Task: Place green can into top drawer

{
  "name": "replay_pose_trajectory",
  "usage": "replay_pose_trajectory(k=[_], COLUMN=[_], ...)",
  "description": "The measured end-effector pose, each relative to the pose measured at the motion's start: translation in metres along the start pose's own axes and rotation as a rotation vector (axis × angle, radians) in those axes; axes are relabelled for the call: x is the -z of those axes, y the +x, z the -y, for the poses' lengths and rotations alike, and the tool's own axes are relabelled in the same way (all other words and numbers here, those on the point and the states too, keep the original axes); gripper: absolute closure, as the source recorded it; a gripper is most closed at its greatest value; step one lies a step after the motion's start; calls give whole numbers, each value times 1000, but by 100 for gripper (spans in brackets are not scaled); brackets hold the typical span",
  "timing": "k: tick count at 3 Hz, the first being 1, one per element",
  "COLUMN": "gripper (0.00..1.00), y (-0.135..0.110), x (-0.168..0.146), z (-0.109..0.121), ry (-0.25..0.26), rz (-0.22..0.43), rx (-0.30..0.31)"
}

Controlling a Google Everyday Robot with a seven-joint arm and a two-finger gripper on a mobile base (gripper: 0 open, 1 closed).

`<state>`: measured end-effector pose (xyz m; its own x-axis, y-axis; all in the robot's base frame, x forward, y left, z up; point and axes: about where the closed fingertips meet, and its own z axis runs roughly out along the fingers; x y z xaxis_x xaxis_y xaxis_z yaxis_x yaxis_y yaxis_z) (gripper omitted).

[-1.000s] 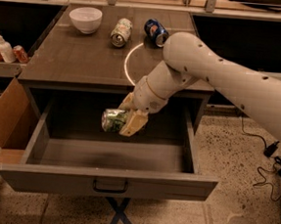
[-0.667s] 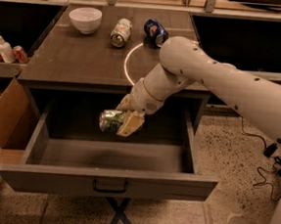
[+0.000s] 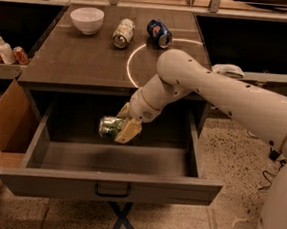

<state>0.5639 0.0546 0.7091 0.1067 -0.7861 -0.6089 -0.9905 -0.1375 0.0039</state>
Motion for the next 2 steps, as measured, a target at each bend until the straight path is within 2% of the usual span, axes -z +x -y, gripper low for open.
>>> replay_pose_trajectory(k=[2], gripper=[100], y=[11], x=[-28], z=[-2], ry=[-15], rz=[6], rx=[-139])
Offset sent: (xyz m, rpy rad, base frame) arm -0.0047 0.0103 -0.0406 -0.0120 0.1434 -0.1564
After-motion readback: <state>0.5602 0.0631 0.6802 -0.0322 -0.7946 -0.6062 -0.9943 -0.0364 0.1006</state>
